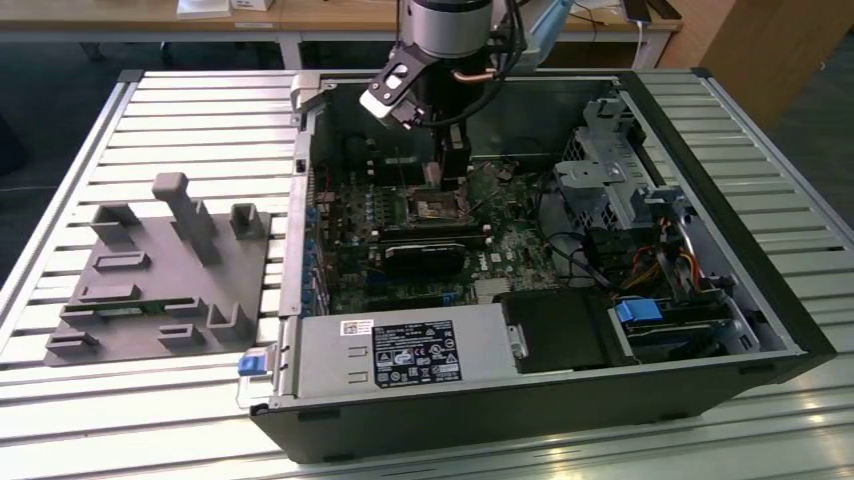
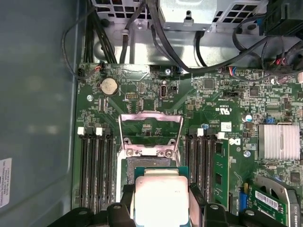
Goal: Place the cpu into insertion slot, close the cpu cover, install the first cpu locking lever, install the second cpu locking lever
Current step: 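Place the cpu into insertion slot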
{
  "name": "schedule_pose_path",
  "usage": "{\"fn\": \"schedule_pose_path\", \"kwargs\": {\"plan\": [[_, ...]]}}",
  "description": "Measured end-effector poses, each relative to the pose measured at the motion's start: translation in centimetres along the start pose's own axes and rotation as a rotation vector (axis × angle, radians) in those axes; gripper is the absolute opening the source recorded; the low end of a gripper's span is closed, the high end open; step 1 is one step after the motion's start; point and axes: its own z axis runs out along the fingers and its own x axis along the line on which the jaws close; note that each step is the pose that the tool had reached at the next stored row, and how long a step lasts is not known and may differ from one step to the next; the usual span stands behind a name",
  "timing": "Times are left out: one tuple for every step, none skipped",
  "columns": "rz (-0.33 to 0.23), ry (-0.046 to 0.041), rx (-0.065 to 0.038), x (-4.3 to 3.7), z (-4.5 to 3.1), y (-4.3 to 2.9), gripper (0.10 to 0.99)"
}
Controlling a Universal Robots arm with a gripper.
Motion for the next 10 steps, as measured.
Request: {"fn": "schedule_pose_path", "kwargs": {"plan": [[0.0,-0.0001,0.0,0.0,0.08,-0.01,0.537],[0.0,0.0,0.0,0.0,0.17,-0.02,0.537],[0.0,0.0,0.0,0.01,0.28,-0.04,0.537],[0.0,0.0,0.0,0.01,0.39,-0.05,0.537],[0.0,0.0,0.0,0.01,0.47,-0.06,0.537],[0.0,-0.0003,0.0,0.01,0.54,-0.06,0.537],[0.0,-0.0005,0.0,0.01,0.59,-0.06,0.537],[0.0,-0.0006,-0.001,0.01,0.65,-0.06,0.537],[0.0,-0.0008,-0.002,0.01,0.72,-0.07,0.537],[0.0,-0.0007,-0.004,0.02,0.84,-0.09,0.537]]}}
